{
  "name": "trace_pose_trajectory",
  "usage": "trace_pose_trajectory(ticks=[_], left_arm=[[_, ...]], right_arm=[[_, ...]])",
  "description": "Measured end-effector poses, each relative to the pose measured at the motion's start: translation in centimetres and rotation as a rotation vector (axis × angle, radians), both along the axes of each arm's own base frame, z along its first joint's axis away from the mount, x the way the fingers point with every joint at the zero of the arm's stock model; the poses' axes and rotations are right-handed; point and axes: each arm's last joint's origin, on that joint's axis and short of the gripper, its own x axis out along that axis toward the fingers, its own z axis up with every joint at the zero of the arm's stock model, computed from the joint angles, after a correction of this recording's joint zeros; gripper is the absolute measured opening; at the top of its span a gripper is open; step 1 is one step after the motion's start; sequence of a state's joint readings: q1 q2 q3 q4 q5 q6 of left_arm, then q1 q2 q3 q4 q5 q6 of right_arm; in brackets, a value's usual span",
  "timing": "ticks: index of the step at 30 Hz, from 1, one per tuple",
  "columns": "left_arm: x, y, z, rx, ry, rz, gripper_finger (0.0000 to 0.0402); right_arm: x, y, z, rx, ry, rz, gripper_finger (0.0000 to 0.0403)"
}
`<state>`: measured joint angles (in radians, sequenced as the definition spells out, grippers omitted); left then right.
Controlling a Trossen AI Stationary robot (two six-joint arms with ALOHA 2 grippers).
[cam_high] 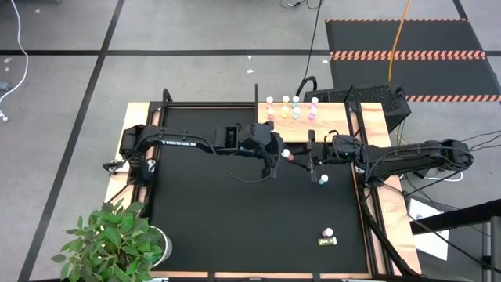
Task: Pick and place medicine bottles onto shelf by color
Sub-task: Put the pink pill bottle aligned with the other pink pill bottles on the shelf
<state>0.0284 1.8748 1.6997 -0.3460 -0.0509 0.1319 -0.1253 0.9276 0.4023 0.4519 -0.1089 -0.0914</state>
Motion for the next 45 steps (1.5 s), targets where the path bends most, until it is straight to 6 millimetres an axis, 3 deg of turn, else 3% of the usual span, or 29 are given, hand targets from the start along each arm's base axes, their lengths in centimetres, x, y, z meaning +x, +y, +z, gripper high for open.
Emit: trace_pose_trajectory(ticks=[15,21,28,33,38,45], left_arm=[[0.0,-0.2,0.0,-0.008,0.000,0.000,0.0126],[-0.2,0.7,-0.2,-0.015,0.022,0.040,0.0128],[-1.0,3.3,-0.7,-0.016,0.110,0.114,0.0126],[-1.3,6.0,-0.8,0.057,0.123,0.126,0.0128],[-2.2,9.4,-0.2,0.070,0.142,0.178,0.0128],[-1.8,13.6,3.3,0.139,0.167,0.207,0.0128]], right_arm=[[0.0,0.0,0.0,0.027,0.001,-0.004,0.0103],[-0.1,-0.3,-0.4,0.008,0.042,-0.123,0.0143],[-0.6,-1.0,-0.8,-0.062,0.102,-0.371,0.0223],[-1.6,-1.0,0.0,0.014,0.072,-0.435,0.0263],[-2.1,-1.0,2.2,0.059,0.121,-0.448,0.0272],[-1.7,-1.2,5.5,-0.007,0.112,-0.484,0.0266]])
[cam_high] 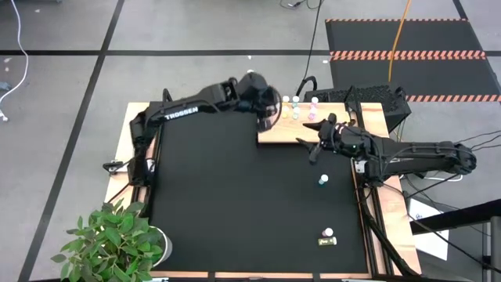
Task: Pick and place medicine bottles onto shelf by color
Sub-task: Put the pink pill bottle aligned with the other pink pill bottles on the shelf
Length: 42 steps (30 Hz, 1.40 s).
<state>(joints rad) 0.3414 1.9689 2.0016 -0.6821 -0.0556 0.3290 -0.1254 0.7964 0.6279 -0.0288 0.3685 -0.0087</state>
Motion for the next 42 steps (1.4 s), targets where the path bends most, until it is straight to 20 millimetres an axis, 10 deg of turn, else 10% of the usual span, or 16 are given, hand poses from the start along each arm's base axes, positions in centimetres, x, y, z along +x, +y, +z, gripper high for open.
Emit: trace_pose_trajectory(ticks=[12,42], left_arm=[[4.4,2.8,-5.2,-0.042,0.158,0.009,0.0129],[4.3,2.9,-11.1,0.028,0.330,-0.111,0.0129]], right_arm=[[0.3,-0.8,0.3,0.044,-0.011,-0.081,0.0266],[0.1,-0.8,-0.4,0.096,0.030,-0.097,0.0265]])
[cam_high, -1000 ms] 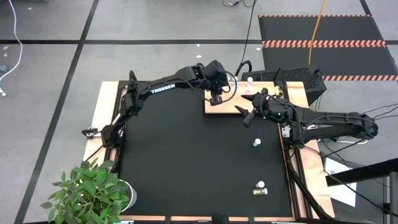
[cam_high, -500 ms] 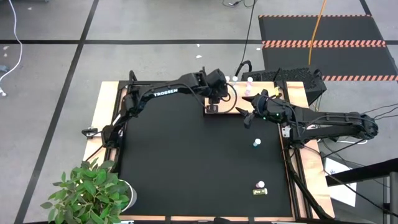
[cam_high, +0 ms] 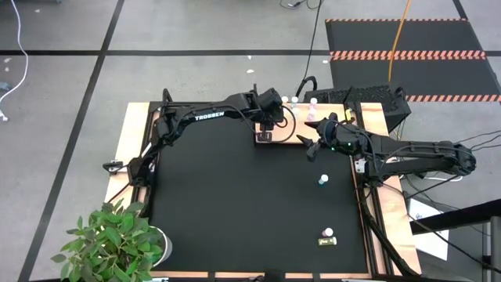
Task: Pick and place medicine bottles onto shelf by color
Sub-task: Put the pink pill bottle aligned with the other pink pill bottles on the shelf
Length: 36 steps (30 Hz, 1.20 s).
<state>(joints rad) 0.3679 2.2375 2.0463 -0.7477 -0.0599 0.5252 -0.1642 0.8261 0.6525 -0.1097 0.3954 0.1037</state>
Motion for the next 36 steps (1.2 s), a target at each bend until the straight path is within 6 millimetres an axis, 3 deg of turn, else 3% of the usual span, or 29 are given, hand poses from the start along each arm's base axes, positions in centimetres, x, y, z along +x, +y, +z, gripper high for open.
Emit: trace_pose_trajectory(ticks=[9,25,36], left_arm=[[0.3,-0.6,0.3,0.003,-0.018,-0.002,0.0129],[1.6,-6.1,8.4,0.043,-0.155,-0.123,0.0129],[1.7,-9.8,9.4,-0.002,-0.170,-0.180,0.0129]], right_arm=[[0.0,0.0,-0.1,0.002,0.005,0.002,0.0265],[1.9,-0.4,-1.5,-0.009,0.092,0.135,0.0265],[2.2,-0.7,-1.2,-0.029,0.054,0.128,0.0246]])
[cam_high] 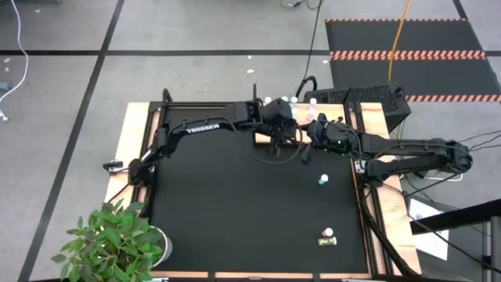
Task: Pick and place medicine bottles onto shelf by color
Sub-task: Put the pink pill bottle aligned with the other pink pill bottles on the shelf
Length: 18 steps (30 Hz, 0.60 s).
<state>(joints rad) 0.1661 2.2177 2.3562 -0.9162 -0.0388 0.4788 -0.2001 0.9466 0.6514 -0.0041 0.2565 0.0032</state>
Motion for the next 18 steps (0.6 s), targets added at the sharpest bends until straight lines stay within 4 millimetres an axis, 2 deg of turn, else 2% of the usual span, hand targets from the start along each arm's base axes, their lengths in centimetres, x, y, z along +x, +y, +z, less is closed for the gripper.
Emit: trace_pose_trajectory(ticks=[9,18], left_arm=[[0.1,-1.0,0.1,-0.073,-0.018,0.051,0.0129],[0.2,-1.7,0.1,-0.209,-0.039,0.144,0.0129]], right_arm=[[0.1,0.2,0.0,0.063,-0.014,0.131,0.0155],[0.1,0.4,-0.1,0.095,-0.014,0.176,0.0110]])
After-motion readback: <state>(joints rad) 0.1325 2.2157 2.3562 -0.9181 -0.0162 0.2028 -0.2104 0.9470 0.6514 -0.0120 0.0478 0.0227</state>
